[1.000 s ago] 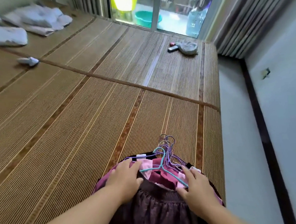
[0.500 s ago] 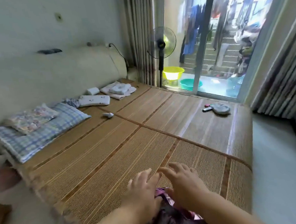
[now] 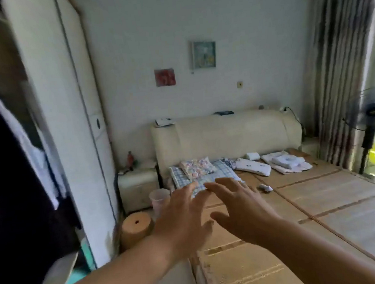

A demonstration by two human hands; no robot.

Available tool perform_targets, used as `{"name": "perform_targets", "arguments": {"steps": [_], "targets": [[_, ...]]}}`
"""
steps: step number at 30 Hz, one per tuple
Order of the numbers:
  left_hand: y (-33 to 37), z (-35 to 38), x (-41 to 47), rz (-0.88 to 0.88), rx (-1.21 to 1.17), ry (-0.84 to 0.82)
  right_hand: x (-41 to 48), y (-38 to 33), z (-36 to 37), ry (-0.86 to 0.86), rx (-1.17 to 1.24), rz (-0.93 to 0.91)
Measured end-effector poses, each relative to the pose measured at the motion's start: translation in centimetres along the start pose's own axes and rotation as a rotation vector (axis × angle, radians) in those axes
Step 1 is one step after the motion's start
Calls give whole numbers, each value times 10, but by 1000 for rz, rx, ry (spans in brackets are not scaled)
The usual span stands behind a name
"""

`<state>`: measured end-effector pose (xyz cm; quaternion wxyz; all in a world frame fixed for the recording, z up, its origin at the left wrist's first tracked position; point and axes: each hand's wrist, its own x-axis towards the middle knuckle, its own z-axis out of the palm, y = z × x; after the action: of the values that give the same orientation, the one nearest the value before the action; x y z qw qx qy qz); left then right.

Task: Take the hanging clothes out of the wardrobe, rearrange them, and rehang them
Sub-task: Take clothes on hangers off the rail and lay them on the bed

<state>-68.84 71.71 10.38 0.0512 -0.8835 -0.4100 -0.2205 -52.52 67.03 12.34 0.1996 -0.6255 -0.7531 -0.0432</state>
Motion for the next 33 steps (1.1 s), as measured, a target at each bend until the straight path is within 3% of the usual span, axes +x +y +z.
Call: {"name": "perform_targets", "arguments": {"steps": [8, 17, 22, 33], "targets": [[-121, -115, -56, -343, 286, 196, 118, -151, 18, 65, 155, -318], [-228, -205, -90, -542, 549, 360, 218, -294, 29, 200, 322, -598], [-260, -230, -91, -583, 626, 456, 266, -340, 30, 251, 450, -682], [-301, -252, -56, -654, 859, 407, 376, -396, 51, 218, 705, -895]]}}
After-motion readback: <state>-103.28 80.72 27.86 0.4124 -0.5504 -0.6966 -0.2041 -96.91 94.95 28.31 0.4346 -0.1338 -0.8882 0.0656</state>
